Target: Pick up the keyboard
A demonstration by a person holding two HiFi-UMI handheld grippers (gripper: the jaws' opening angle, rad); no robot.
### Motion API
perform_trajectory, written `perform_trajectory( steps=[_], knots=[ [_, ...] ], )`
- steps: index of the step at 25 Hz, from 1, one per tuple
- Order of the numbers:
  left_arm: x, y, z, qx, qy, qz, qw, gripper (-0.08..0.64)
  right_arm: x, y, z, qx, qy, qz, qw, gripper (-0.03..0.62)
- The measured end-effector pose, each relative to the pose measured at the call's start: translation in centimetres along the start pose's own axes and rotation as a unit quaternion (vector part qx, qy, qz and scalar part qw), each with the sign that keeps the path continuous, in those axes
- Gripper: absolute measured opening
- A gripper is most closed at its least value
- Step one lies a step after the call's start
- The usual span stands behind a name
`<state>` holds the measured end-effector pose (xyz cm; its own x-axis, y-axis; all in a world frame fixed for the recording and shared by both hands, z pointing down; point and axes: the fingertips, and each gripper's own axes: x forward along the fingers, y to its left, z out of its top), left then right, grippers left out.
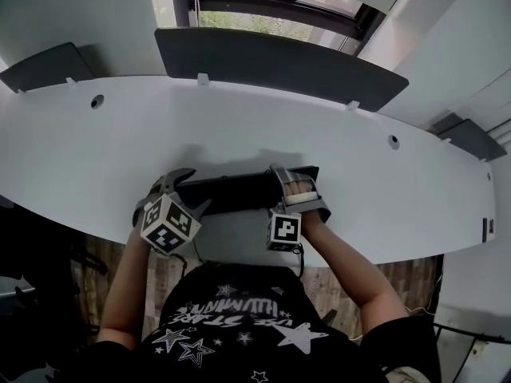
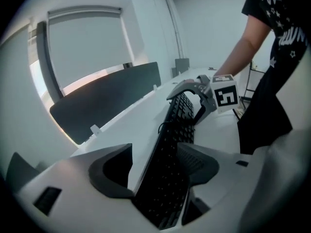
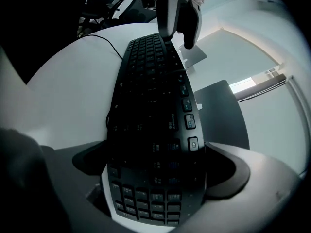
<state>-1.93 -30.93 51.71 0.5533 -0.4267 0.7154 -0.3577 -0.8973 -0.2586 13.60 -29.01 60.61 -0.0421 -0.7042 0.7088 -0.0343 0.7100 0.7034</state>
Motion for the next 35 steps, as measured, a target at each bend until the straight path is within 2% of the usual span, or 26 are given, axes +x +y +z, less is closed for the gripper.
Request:
perform_trajectory(
  steps=[2,4,7,10,13,16,18,19,25,29,31,33,35],
  knots=[
    [0.9,-0.6,-0.3,0.042,0.017,-0.027,0.9986,0.276,-0.5,-0.1,0.1,-0.003,-0.010,-0.020,1.000,0.578],
    [1.7,-1.4,-0.6,0.066,0.034,-0.060,0.9954,0.279,-0.8,-0.1,0.2,-0.003,-0.017,-0.037,0.999,0.578],
    [2.6,-2.8,-1.5,0.085,0.071,-0.112,0.9875,0.283,-0.7,-0.1,0.3,-0.001,-0.007,-0.041,0.999,0.578],
    [3.5,-3.4,-1.6,0.099,0.085,-0.131,0.9828,0.284,-0.7,0.3,0.2,0.001,-0.010,-0.044,0.999,0.578],
    [4.1,-3.7,-1.6,0.102,0.100,-0.150,0.9782,0.282,-1.2,0.4,0.3,-0.003,-0.021,-0.072,0.997,0.578],
    [4.3,-4.7,-2.5,0.114,0.155,-0.191,0.9627,0.278,-1.6,0.2,0.3,-0.007,-0.018,-0.101,0.995,0.578],
    [4.4,-5.1,-3.0,0.127,0.174,-0.201,0.9556,0.186,-1.9,0.1,0.4,-0.010,-0.014,-0.113,0.993,0.578],
    [4.4,-5.2,-3.1,0.130,0.177,-0.204,0.9540,0.183,-2.0,0.1,0.4,-0.009,-0.015,-0.117,0.993,0.578],
    [4.2,-5.7,-3.1,0.125,0.190,-0.221,0.9486,0.135,-2.3,0.2,0.4,-0.007,-0.011,-0.137,0.991,0.578],
    [4.3,-5.6,-3.1,0.122,0.184,-0.227,0.9487,0.129,-1.9,0.2,0.1,0.003,0.015,-0.125,0.992,0.578],
    [3.9,-5.8,-3.2,0.112,0.182,-0.233,0.9486,0.113,-2.0,0.1,0.1,0.010,0.031,-0.133,0.991,0.578],
    [3.3,-5.9,-3.4,0.096,0.181,-0.233,0.9507,0.081,-2.4,-0.4,0.4,0.031,0.034,-0.150,0.988,0.578],
    [2.9,-5.7,-3.7,0.087,0.182,-0.223,0.9539,0.080,-2.9,-1.0,1.0,0.068,0.017,-0.159,0.985,0.577]
  ],
)
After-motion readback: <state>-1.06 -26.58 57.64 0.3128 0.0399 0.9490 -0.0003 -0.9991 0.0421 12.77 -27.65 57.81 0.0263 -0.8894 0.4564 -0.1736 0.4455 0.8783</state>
